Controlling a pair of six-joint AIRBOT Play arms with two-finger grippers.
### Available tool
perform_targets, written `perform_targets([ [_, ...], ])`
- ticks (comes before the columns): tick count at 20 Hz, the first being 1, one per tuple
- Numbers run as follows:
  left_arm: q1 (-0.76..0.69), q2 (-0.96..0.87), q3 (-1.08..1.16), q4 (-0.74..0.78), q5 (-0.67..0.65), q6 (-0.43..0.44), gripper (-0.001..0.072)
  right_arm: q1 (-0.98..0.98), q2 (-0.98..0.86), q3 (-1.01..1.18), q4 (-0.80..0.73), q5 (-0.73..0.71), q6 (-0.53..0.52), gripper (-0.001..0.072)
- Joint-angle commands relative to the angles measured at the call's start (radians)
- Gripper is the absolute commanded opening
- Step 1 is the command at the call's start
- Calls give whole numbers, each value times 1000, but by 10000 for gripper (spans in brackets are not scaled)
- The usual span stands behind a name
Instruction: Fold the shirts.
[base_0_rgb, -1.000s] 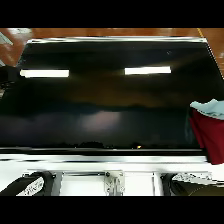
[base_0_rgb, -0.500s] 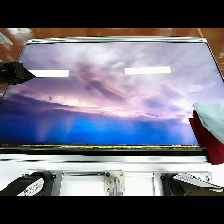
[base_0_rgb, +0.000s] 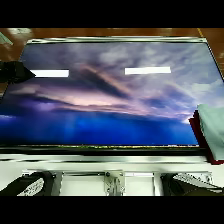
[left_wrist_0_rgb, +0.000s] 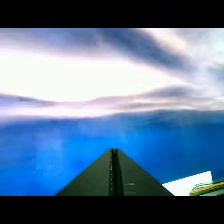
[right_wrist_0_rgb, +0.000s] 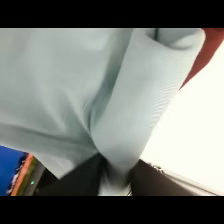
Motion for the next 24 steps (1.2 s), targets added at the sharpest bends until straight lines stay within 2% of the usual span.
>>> perform_targets([
  [1,0,-2,0,-2,2,1,33,1,1,-15,-21,-50,25,638],
  [4,-2,-27,0,-2,13,0,32,1,45,-2,47,-35,31,638],
  [6,-29,-81,0,10,0,1,31,5,132,49,171,-134,35,638],
  [7,-61,-118,0,42,-8,1,30,22,193,77,264,-241,35,638],
  [8,-115,-161,0,112,-6,1,30,63,259,94,349,-353,34,636],
  [9,-188,-205,0,211,7,0,29,129,319,97,389,-445,35,591],
  [10,-264,-247,0,314,21,-2,30,224,365,97,391,-496,28,577],
  [12,-400,-337,0,488,32,-49,42,473,404,97,334,-412,-65,580],
  [13,-442,-380,0,492,32,-71,263,610,393,91,270,-311,-101,658],
  [14,-469,-414,0,471,26,-126,720,724,366,85,211,-218,-96,694],
  [15,-484,-437,-1,445,10,-171,711,815,330,84,159,-137,-68,695],
  [18,-495,-432,-90,357,47,-174,710,954,242,84,151,-11,-44,695],
  [21,-491,-360,-220,343,174,-195,708,1012,194,84,142,2,53,693],
  [24,-491,-339,-262,384,174,-191,708,1011,170,84,158,-9,69,692],
])
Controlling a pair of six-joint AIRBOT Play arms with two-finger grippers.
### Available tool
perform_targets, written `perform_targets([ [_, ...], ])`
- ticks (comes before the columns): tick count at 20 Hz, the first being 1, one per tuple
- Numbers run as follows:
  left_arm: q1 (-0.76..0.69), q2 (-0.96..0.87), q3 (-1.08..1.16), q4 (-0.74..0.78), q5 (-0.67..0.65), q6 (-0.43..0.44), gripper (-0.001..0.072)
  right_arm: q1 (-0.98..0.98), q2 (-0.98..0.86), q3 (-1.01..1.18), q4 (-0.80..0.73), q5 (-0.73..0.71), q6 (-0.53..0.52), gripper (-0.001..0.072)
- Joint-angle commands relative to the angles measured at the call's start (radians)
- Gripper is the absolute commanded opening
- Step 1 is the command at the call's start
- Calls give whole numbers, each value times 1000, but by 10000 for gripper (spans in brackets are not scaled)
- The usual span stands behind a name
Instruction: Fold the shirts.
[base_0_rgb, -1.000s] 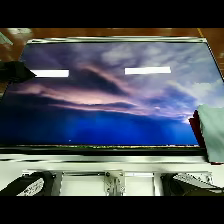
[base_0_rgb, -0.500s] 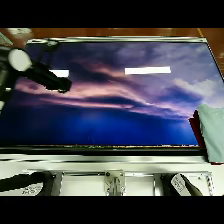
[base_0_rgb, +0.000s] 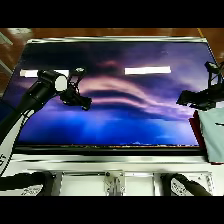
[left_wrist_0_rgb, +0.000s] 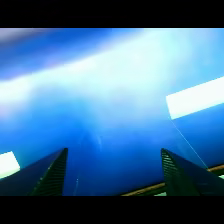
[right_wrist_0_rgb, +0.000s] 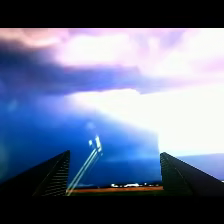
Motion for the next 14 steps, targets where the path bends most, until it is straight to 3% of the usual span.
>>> perform_targets([
  [1,-5,20,-55,26,38,-13,707,38,-29,0,0,24,39,692],
  [7,-5,18,-55,26,154,-13,707,38,-29,0,0,24,39,692],
  [14,-5,18,-55,26,167,-13,707,38,-29,0,0,24,39,692],
])
